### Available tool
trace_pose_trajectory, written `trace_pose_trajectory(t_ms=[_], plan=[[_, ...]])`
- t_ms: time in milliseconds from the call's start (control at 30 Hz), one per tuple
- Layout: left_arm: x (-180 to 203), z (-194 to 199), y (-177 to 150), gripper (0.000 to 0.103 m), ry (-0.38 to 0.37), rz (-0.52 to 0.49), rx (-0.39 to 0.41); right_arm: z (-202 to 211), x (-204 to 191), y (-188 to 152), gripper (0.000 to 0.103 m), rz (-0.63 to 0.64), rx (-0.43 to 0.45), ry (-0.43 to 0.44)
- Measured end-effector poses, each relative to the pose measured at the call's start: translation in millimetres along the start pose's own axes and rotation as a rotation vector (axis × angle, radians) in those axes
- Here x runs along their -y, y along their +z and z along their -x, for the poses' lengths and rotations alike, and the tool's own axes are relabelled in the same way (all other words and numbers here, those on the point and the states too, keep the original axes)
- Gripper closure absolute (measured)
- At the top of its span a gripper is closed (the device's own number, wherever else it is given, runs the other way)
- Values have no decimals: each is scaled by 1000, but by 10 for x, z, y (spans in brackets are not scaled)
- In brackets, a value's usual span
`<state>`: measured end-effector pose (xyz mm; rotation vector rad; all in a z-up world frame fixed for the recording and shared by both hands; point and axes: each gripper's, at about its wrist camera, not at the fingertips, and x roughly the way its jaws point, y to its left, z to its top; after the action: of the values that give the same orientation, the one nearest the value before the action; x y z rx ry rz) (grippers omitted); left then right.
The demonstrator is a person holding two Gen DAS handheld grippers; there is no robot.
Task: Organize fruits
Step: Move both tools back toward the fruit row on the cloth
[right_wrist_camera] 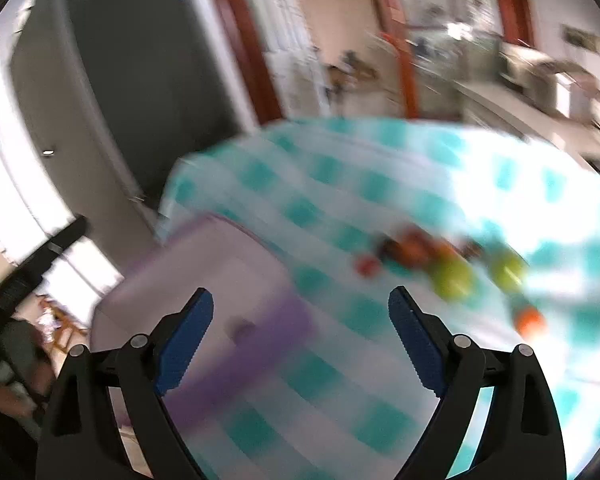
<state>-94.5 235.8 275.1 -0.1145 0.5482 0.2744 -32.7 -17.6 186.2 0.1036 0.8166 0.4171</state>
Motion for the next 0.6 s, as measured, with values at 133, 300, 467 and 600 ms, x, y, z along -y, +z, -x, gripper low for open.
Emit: trace_pose_trajectory(t_ms=[133, 300, 467, 600], plan=[[708, 79, -374, 1, -50, -96, -120, 141, 696, -420, 16, -75, -81, -122], [1336, -25, -806, 1, -169, -216, -278, 228, 1293, -945, 16, -200, -153, -220], [1693, -492, -1218, 2, -204, -255, -421, 225, 1448, -1190, 17, -261, -197, -267], [1916, -818, -1351, 2, -226, -299, -483, 160, 1492, -1147, 19, -271, -222, -296]])
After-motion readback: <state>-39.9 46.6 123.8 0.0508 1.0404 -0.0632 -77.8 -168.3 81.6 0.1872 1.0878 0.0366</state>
